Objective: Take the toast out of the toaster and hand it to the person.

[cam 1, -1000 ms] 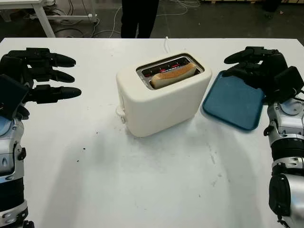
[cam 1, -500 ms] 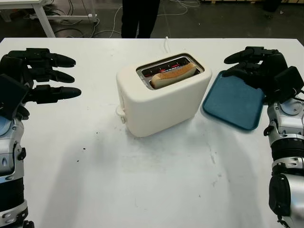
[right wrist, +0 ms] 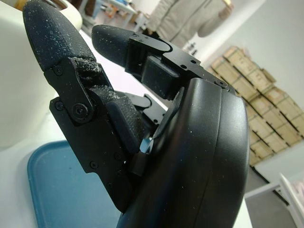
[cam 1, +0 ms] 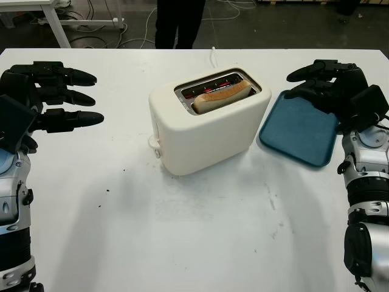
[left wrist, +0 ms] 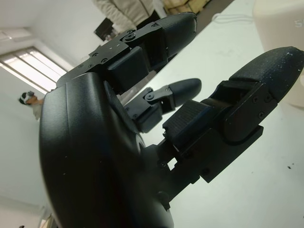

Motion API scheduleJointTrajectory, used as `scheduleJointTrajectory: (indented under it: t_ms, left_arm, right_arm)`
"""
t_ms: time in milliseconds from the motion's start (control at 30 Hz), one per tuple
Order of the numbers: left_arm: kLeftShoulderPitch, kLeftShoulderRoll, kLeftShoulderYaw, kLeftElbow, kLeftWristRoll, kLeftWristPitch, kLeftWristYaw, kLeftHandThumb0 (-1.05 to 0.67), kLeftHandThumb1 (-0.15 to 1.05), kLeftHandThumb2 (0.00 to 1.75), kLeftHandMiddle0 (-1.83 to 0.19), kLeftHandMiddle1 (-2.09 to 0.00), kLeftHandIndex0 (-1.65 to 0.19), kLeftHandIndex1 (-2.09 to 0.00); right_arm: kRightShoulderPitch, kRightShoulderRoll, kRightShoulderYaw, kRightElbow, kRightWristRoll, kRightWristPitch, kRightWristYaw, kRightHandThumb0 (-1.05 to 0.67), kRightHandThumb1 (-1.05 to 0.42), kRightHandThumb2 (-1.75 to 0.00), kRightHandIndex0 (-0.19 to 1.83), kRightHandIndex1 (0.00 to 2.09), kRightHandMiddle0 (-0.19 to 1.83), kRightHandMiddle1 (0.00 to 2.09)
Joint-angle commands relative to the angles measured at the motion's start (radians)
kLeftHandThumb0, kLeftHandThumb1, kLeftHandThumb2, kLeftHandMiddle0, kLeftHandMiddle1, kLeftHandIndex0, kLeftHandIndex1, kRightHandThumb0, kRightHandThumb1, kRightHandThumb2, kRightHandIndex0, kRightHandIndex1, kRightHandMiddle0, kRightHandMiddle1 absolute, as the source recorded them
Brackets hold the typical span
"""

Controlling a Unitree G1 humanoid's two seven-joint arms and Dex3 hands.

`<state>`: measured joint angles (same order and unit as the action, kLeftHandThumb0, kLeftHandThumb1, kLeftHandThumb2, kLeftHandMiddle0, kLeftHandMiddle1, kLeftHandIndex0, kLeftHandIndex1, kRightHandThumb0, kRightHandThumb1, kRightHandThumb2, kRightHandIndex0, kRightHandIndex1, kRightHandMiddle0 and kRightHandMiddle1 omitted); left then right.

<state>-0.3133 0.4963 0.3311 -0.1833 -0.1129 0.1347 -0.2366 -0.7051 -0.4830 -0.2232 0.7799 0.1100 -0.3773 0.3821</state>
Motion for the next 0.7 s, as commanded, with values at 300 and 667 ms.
scheduleJointTrajectory:
  t_ms: [300, 667]
  left_arm:
    - [0.009, 0.007, 0.005, -0.009, 0.0, -0.001, 0.003, -1.0, 0.35, 0.01, -1.15, -0.51, -1.14, -0.34]
    - [0.006, 0.009, 0.005, 0.003, 0.003, -0.019, -0.002, -1.04, 0.36, 0.0, -1.16, -0.51, -1.14, -0.34]
  right_arm:
    - [-0.004, 0.0, -0.003, -0.016, 0.013, 0.003, 0.005, -1.05, -0.79, 0.0, 1.06, 0.75, 1.12, 0.49]
    - [-0.003, 0.001, -0.002, -0.026, 0.01, 0.011, -0.003, -1.05, -0.79, 0.0, 1.07, 0.74, 1.13, 0.48]
